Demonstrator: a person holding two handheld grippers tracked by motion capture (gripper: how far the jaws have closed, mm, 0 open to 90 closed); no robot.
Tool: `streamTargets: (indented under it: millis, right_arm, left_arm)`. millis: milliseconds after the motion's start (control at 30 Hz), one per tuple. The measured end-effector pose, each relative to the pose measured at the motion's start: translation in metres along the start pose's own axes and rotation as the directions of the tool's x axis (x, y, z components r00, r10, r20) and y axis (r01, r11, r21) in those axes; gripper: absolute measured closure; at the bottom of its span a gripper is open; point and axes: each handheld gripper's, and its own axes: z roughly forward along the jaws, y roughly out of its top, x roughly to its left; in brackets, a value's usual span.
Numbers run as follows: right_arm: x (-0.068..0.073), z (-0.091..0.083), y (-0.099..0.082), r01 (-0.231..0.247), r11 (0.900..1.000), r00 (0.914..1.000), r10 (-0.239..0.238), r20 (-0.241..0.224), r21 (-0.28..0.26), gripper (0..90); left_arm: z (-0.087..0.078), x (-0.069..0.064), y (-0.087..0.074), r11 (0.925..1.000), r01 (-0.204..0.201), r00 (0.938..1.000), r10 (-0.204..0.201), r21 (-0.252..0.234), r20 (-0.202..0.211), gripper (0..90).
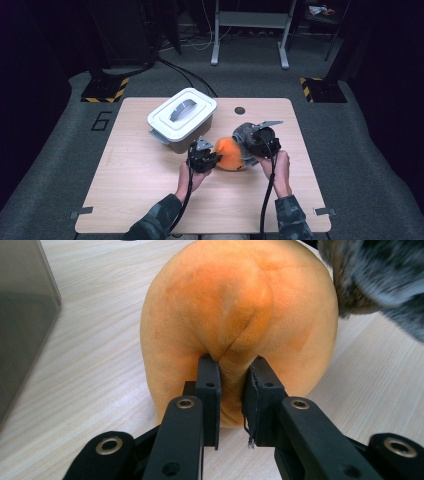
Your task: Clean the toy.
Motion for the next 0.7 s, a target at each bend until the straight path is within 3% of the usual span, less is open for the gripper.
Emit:
streamTargets:
  millis: [133,300,533,633,700]
  right_arm:
    - [0.021,0.002,0.015,0.054,0.9984,0.9978,-0.054,-0.038,-0.016,69.1]
    - [0.037,0.022,0.018,0.094,0.9951,0.9951,-0.093,-0.034,0.029,69.1]
    - [0.026,0.019,0.012,0.080,0.9963,0.9966,-0.080,-0.020,0.030,69.0]
    - [0.017,0.017,0.006,0.039,0.9985,0.9992,-0.039,-0.011,0.038,69.0]
    - [0.010,0.017,0.001,0.037,0.9987,0.9993,-0.037,-0.003,0.036,69.0]
  left_arm:
    - [0.000,-0.001,0.000,1.0000,-0.005,1.0000,0.005,-0.006,-0.001,78.5]
    - [0.001,0.000,-0.001,1.0000,0.000,1.0000,0.000,0.003,-0.004,78.4]
    - [0.001,0.000,-0.001,1.0000,0.001,1.0000,-0.001,-0.005,0.002,78.4]
    - [0.001,0.001,-0.001,1.0000,0.002,1.0000,-0.002,-0.005,0.006,78.4]
    - [0.001,0.001,-0.001,1.0000,0.006,1.0000,-0.006,-0.003,0.008,78.3]
